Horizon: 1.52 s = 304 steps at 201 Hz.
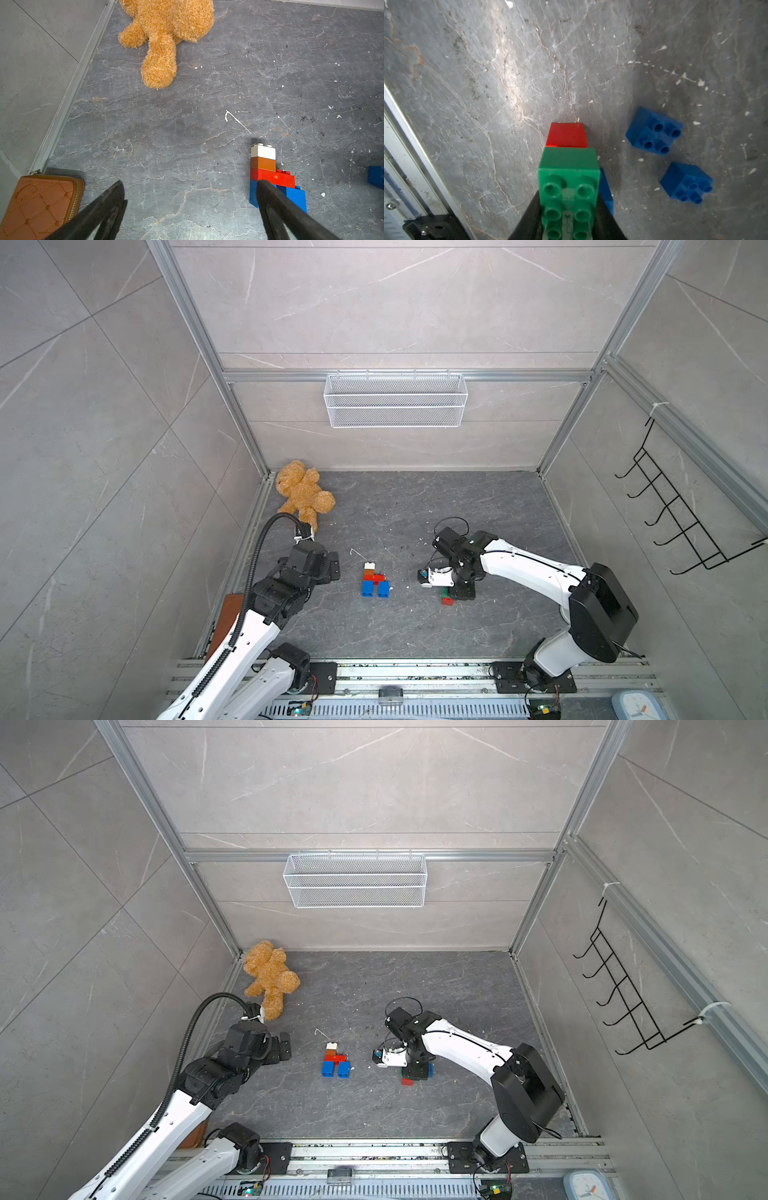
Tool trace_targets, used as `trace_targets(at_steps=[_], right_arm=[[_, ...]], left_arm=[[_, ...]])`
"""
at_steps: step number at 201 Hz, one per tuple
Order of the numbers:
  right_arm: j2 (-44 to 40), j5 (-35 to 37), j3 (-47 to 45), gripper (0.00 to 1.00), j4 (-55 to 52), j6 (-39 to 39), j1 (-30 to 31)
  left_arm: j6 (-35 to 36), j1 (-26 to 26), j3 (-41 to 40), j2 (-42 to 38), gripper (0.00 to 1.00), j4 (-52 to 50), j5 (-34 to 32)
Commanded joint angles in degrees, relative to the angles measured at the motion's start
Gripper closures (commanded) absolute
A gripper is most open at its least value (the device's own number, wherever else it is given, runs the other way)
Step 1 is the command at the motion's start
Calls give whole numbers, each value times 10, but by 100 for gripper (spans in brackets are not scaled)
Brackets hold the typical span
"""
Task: Assemble the letter h with lego
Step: Assemble the lego brick with the lego brick.
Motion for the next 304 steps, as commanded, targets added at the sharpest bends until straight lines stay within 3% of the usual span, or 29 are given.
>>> trace_targets(at_steps=[1, 42, 196, 304], right_arm=[[-22, -13, -2, 100, -22, 11, 4], [-46, -20, -48, 100, 12, 4, -3], [-18, -31, -50, 100, 31, -6, -17], [1, -1, -49, 100, 44, -7, -17]], left_arm=[[3, -1, 16, -1, 0, 3, -1], [3, -1, 17, -1, 0, 4, 0], [3, -1, 16, -1, 0, 3, -2], [2, -1, 17, -2, 0, 3, 0]])
